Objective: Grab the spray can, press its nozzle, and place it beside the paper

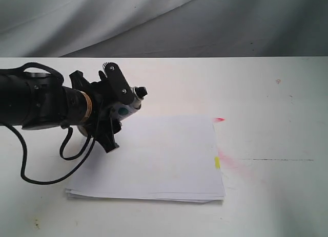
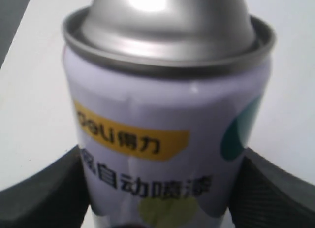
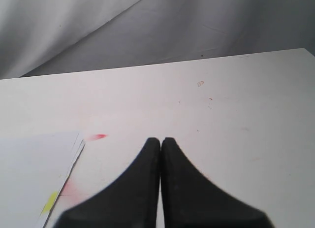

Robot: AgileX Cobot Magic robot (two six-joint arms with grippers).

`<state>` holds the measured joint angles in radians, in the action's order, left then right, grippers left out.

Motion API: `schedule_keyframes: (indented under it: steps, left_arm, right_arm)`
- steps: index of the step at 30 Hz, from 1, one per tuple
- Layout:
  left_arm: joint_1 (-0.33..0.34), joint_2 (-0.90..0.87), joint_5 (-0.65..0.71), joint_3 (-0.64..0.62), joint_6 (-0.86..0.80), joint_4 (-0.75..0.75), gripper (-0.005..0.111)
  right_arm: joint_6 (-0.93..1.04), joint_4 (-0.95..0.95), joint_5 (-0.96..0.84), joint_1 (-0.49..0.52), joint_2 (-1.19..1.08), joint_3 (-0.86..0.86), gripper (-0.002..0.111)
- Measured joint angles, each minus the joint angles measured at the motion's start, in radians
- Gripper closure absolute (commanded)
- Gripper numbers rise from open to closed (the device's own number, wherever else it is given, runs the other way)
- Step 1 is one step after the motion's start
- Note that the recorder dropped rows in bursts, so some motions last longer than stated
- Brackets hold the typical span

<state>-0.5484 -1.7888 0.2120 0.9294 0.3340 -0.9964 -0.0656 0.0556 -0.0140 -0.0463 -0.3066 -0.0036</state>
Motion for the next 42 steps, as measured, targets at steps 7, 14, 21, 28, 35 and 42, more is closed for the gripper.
schedule_keyframes:
  steps: [7,14,21,28,35,42]
  left_arm:
    - [0.000,0.000,0.068,0.000,0.126,-0.133,0.107]
    - [-0.018,0.000,0.079,0.000,0.146,-0.155,0.107]
    - [-0.068,0.000,0.079,0.000,0.154,-0.203,0.107]
    - [-0.070,0.000,0.137,0.000,0.221,-0.269,0.107]
    - [-0.070,0.000,0.147,0.000,0.227,-0.282,0.107]
    - [-0.070,0.000,0.147,0.000,0.229,-0.284,0.107]
  right_arm:
    - [0.000,0.000,0.000,0.000,0.000,0.000,0.108]
    - [0.000,0.000,0.000,0.000,0.000,0.000,0.108]
    - [0.000,0.000,0.000,0.000,0.000,0.000,0.108]
    - [0.000,0.000,0.000,0.000,0.000,0.000,0.108]
    - [0.000,0.000,0.000,0.000,0.000,0.000,0.108]
    - [0.000,0.000,0.000,0.000,0.000,0.000,0.108]
